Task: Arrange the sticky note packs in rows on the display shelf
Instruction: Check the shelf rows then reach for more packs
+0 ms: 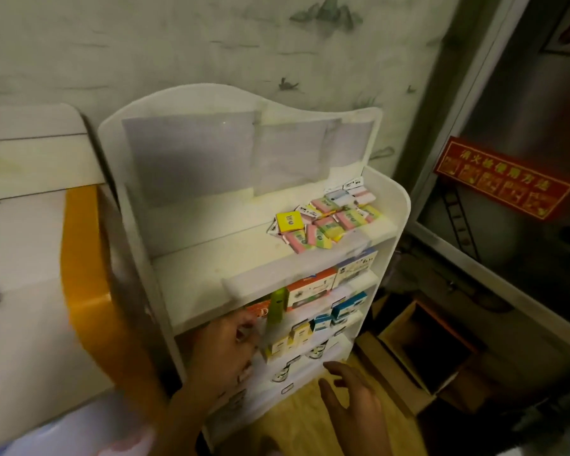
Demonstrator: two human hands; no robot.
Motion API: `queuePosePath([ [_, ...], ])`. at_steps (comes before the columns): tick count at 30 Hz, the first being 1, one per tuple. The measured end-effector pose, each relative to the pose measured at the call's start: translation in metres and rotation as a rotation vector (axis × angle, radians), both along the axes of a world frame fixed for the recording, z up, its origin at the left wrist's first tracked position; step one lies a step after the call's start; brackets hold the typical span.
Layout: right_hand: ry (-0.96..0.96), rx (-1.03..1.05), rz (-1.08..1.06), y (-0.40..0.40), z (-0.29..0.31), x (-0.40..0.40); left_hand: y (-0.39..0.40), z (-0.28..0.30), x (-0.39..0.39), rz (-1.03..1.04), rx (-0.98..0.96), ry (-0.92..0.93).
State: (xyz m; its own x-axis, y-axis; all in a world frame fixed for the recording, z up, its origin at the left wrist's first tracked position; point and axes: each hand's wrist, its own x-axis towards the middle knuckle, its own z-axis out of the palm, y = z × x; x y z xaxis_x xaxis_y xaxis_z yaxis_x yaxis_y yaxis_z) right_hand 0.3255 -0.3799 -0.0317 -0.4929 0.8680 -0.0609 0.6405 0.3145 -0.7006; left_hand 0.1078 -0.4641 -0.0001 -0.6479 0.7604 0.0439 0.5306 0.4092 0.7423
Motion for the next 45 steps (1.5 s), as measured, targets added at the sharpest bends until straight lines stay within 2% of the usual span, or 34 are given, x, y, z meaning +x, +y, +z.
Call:
queuePosePath([
  [5, -0.032, 0.011, 0.040, 0.108, 0.011, -0.023, 0.086, -0.005, -0.035, 0.159, 0.018, -0.070],
  [10, 0.070, 0.048, 0.033, 0.215, 0.035, -0.061, 0.164, -0.013, -0.064, 0.213, 0.038, -0.102],
  [19, 0.106, -0.022, -0.005, 0.325, 0.033, -0.097, 0.260, -0.029, -0.062, 0.207, -0.137, -0.140],
  [27, 0.085, -0.154, -0.126, 0.430, 0.017, -0.116, 0.336, -0.031, -0.052, 0.305, -0.189, -0.143],
  [32, -0.002, -0.149, -0.038, 0.480, 0.021, -0.146, 0.386, -0.023, -0.050, 0.437, -0.234, -0.130],
  [35, -0.120, -0.197, 0.018, 0.500, 0.015, -0.157, 0.413, -0.022, -0.047, 0.516, -0.244, -0.114],
  [40, -0.229, -0.193, 0.090, 0.517, 0.007, -0.167, 0.443, -0.025, -0.046, 0.569, -0.281, -0.154],
  [45, -0.194, -0.226, 0.141, 0.533, -0.001, -0.172, 0.460, -0.029, -0.042, 0.603, -0.355, -0.119],
])
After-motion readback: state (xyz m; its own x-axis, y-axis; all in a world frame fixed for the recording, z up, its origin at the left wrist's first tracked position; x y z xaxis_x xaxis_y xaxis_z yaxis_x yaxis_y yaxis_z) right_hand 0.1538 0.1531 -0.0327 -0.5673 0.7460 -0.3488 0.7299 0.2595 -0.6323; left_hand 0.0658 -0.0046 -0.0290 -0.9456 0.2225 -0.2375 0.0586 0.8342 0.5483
